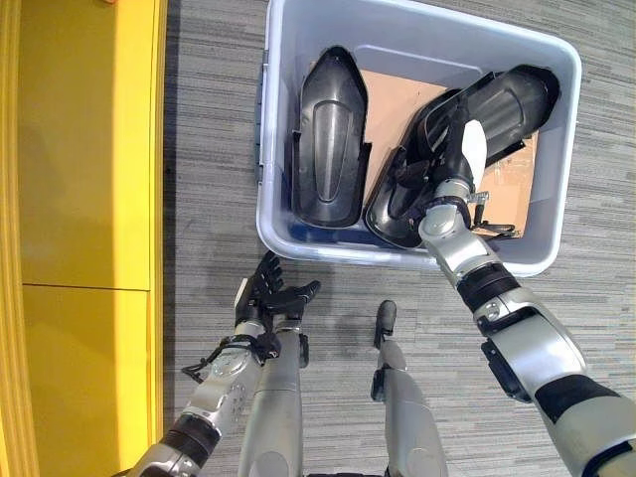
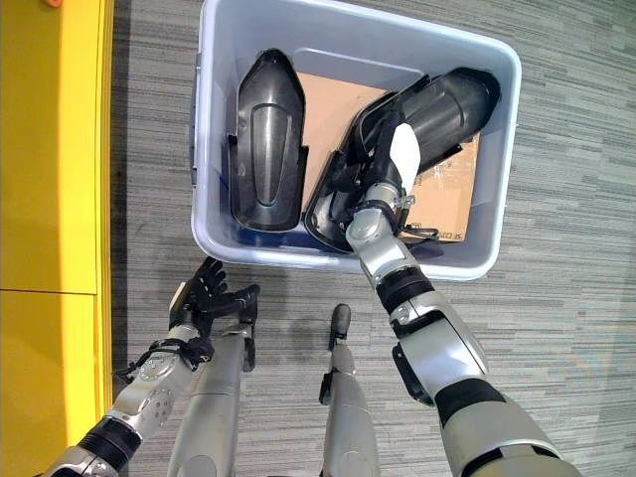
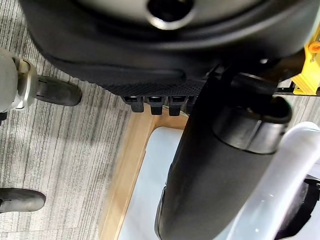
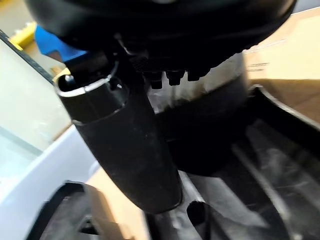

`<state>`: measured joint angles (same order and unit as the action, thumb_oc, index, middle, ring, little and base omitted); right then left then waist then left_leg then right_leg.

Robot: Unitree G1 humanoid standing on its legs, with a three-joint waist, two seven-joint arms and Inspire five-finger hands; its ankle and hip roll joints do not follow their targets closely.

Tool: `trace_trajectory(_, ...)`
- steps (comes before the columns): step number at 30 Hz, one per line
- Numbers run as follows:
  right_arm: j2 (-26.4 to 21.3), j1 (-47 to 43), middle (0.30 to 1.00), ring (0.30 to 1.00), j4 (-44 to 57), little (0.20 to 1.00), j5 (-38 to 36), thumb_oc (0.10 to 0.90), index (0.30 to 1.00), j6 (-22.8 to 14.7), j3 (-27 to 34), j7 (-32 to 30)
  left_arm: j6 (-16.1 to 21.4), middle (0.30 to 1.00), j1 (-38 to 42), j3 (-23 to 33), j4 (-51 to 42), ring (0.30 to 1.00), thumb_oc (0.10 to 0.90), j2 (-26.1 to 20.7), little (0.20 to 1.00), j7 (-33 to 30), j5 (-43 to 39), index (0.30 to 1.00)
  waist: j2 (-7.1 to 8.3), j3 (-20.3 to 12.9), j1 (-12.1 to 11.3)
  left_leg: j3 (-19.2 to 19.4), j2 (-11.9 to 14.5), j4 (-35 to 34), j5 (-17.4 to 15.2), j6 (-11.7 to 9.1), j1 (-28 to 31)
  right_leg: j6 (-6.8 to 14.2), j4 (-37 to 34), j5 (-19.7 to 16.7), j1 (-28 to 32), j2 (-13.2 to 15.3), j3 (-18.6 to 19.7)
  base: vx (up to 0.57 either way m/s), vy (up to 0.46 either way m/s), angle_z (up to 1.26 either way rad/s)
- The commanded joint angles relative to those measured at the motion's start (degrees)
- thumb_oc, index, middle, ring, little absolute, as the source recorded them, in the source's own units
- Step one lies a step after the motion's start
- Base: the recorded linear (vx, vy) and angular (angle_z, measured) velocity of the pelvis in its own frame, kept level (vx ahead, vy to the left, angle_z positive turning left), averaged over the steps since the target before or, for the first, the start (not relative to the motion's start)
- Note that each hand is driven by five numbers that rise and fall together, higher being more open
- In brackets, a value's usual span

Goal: Move parts from the plastic box to the shelf.

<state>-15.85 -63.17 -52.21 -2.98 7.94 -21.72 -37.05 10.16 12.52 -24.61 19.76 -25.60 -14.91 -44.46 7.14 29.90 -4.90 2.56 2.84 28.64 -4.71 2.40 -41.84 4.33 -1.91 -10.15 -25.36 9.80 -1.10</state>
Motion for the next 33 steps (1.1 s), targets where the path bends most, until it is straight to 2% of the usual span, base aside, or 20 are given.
trace_trajectory(1, -4.43, -8.09, 1.0, 1.0, -0.92, 1.0, -0.14, 0.9, 1.0, -2.68, 0.35, -3.19, 3.47, 1.0, -1.64, -0.95, -5.93, 1.0, 0.9, 0.87, 1.0, -0.54, 0.88, 1.0, -2.67, -0.11, -2.04, -3.95, 0.02, -5.74, -0.08, -2.05, 3.0, 3.36, 6.86, 6.32, 5.71, 1.65, -3.81, 0.0, 0.0, 0.0)
trace_trajectory(19, -4.37, -11.67, 1.0, 1.0, -15.61, 1.0, -6.84, 0.9, 1.0, -4.28, -3.39, -1.49, 4.31, 1.0, -2.74, -1.87, -6.76, 1.0, 0.9, 0.79, 1.0, -1.37, -0.58, 1.0, -3.91, -0.11, -2.42, -4.32, -0.73, -3.51, -0.35, -1.95, -1.88, 3.26, 8.82, 7.01, 1.36, 1.23, -4.13, 0.0, 0.002, 0.01)
trace_trajectory(20, -4.25, -12.07, 0.684, 0.684, -16.95, 0.684, -7.27, 0.675, 0.684, -4.35, -4.14, -0.83, 4.45, 1.0, -2.78, -2.11, -6.9, 1.0, 0.9, 0.7, 1.0, -1.41, -0.7, 1.0, -3.97, -0.11, -2.5, -4.4, -0.84, -2.92, -0.47, -1.93, -2.67, 3.24, 9.36, 7.16, 0.57, 1.07, -4.25, 0.0, 0.0, 0.0)
trace_trajectory(21, -4.03, -12.15, 0.3, 0.3, -17.49, 0.3, -7.58, 0.4, 0.3, -4.5, -4.38, -0.69, 4.63, 1.0, -2.77, -2.23, -6.9, 1.0, 0.9, 0.77, 1.0, -1.49, -0.77, 1.0, -4.07, -0.11, -2.47, -4.49, -0.87, -2.54, -0.57, -1.91, -3.16, 3.25, 9.71, 7.27, 0.1, 0.96, -4.18, 0.0, 0.0, 0.0)
trace_trajectory(33, -3.74, -9.63, 0.3, 0.3, -17.69, 0.3, -9.33, 0.4, 0.3, -4.88, -4.12, -1.26, 4.52, 1.0, -2.38, -2.35, -6.06, 1.0, 0.9, 0.91, 1.0, -2.3, -0.78, 1.0, -4.21, -0.11, -1.73, -4.35, -0.75, -0.73, -1.1, -1.74, -4.83, 3.09, 12.0, 7.77, -2.29, 0.64, -4.12, 0.0, 0.0, 0.0)
